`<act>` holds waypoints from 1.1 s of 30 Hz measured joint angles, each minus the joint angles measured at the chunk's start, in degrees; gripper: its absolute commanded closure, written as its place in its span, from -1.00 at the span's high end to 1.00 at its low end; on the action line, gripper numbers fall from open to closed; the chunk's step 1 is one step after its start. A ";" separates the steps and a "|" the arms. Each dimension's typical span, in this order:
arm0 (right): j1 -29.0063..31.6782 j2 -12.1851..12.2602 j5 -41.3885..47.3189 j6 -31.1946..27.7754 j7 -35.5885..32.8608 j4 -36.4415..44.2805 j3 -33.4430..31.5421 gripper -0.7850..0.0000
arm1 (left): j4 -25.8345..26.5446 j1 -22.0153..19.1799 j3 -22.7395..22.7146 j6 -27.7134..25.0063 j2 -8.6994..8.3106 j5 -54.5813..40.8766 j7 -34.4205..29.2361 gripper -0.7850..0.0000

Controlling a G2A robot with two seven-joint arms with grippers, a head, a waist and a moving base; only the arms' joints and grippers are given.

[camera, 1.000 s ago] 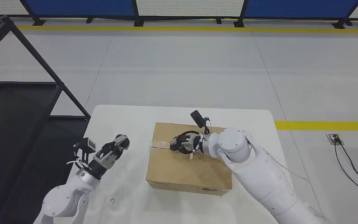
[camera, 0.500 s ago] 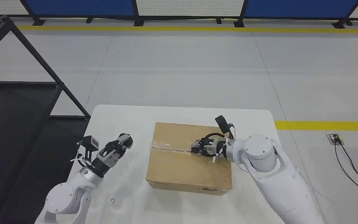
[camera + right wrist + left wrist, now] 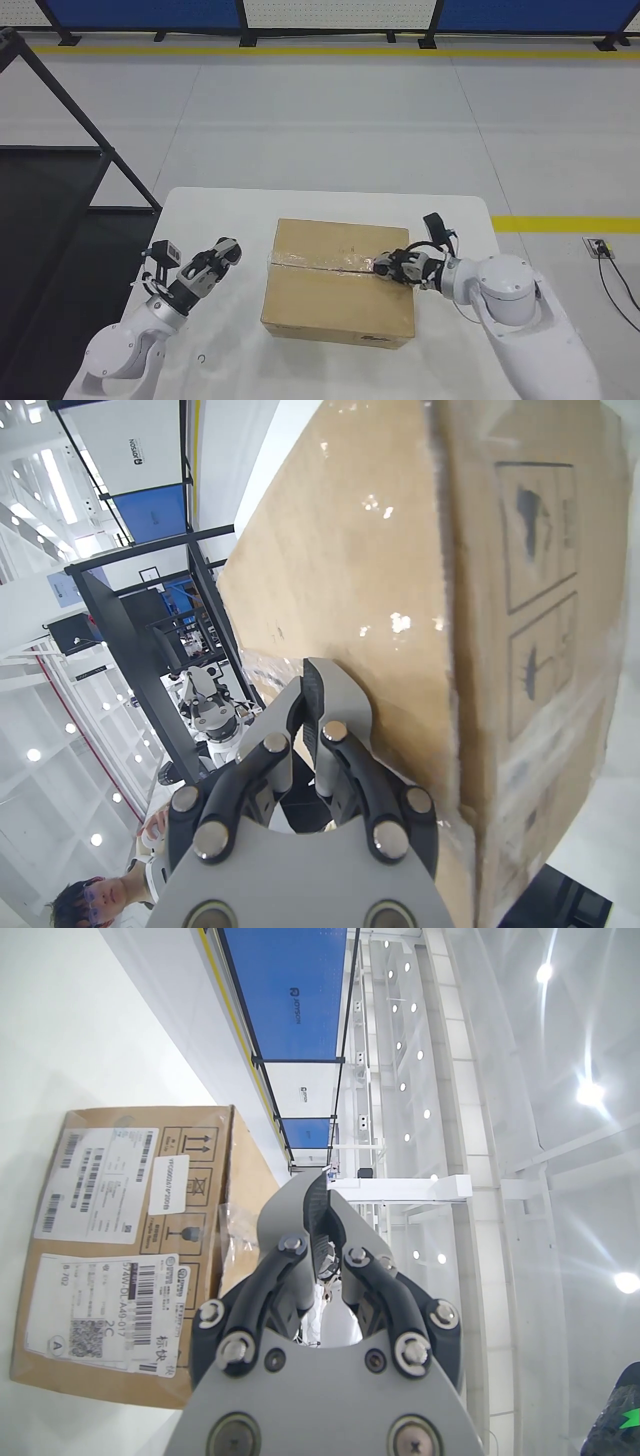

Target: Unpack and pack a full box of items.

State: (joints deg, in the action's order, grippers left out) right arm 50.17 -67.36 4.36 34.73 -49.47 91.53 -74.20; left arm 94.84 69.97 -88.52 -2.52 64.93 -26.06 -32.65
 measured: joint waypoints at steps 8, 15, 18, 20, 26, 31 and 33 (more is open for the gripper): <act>2.03 0.14 2.45 -3.60 3.06 3.17 -0.59 -1.00 | -0.07 -0.16 0.04 0.15 -0.07 0.23 -0.30 -1.00; -1.33 -0.10 1.64 -1.55 2.07 -0.81 3.25 -1.00 | 0.23 0.43 -0.38 -0.15 -0.13 0.05 -0.26 -1.00; -2.59 -0.09 1.31 -0.57 1.45 -2.21 4.13 -1.00 | 0.23 0.84 -0.78 -0.43 -0.17 -0.21 -0.26 -1.00; -2.83 0.04 1.09 -0.21 1.22 -2.38 4.14 -1.00 | 0.21 1.09 -1.01 -0.51 -0.20 -0.40 -0.26 -1.00; -1.58 0.54 1.44 -0.41 2.84 0.66 2.09 -1.00 | 0.25 1.31 -1.23 -0.67 -0.25 -0.74 -0.58 -1.00; 1.68 0.31 6.62 -7.41 9.71 4.52 -1.49 -1.00 | 0.33 1.64 -1.75 -1.43 -0.29 -1.63 -1.11 -1.00; 3.23 0.22 8.44 -10.86 12.76 5.69 -2.80 -0.35 | 0.38 2.05 -2.19 -2.15 -0.33 -2.19 -1.63 -0.65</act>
State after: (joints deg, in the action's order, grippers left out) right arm 53.40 -67.13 12.80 23.87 -36.71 97.23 -77.01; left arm 95.22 72.02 -90.71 -4.67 64.60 -28.25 -34.28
